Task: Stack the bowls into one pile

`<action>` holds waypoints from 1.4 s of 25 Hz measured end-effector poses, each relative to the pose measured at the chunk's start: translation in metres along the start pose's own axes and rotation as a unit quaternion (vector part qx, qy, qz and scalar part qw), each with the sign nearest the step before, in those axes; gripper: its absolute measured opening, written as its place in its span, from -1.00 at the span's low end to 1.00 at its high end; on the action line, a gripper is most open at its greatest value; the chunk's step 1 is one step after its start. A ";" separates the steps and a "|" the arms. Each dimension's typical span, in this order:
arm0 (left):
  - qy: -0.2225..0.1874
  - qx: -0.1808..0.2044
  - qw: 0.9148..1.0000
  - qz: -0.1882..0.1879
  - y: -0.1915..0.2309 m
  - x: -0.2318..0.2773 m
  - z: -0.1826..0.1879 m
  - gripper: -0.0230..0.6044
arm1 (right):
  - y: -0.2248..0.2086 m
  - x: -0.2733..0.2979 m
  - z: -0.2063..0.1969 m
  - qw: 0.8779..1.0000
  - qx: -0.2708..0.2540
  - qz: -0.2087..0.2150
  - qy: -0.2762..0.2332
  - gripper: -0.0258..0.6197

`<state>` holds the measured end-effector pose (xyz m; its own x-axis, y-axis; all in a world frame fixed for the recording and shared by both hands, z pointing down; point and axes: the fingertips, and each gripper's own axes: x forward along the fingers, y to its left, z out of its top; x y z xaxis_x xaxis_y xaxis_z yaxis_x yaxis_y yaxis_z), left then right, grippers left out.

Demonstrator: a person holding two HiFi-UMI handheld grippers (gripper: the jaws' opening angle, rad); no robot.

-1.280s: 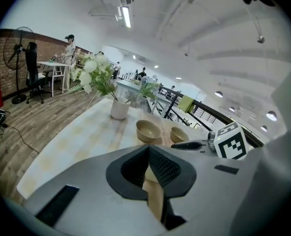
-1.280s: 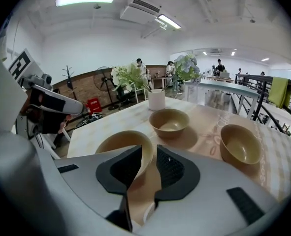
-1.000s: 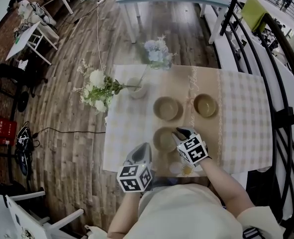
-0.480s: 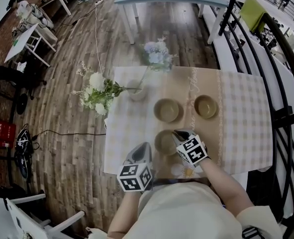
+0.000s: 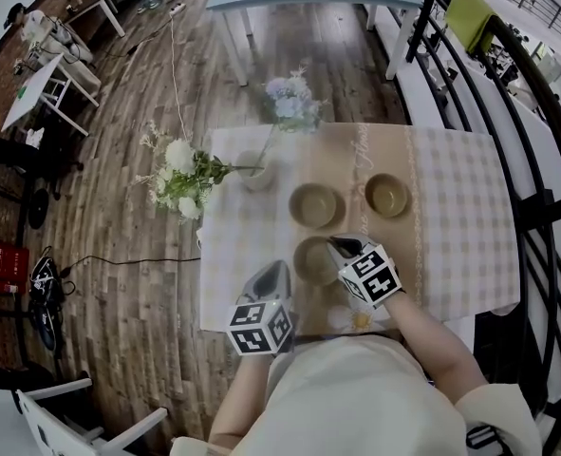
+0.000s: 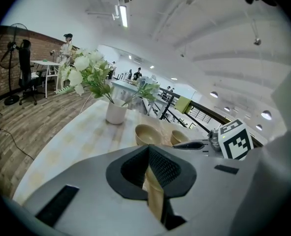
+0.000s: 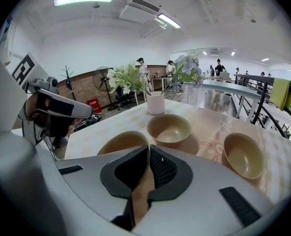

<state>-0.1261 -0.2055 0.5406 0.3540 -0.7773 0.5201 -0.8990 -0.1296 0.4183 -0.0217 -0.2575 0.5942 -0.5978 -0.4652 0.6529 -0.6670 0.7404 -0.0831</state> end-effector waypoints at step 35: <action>0.014 -0.006 1.000 -0.009 0.017 0.020 0.009 -0.92 | -0.078 0.043 0.082 0.996 0.001 -0.083 -0.019 -0.88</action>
<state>-0.1364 -0.2289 0.5517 0.3773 -0.7572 0.5332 -0.8896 -0.1364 0.4358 -0.0317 -0.3751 0.5673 -0.4953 -0.6000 0.6282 -0.7594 0.6503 0.0223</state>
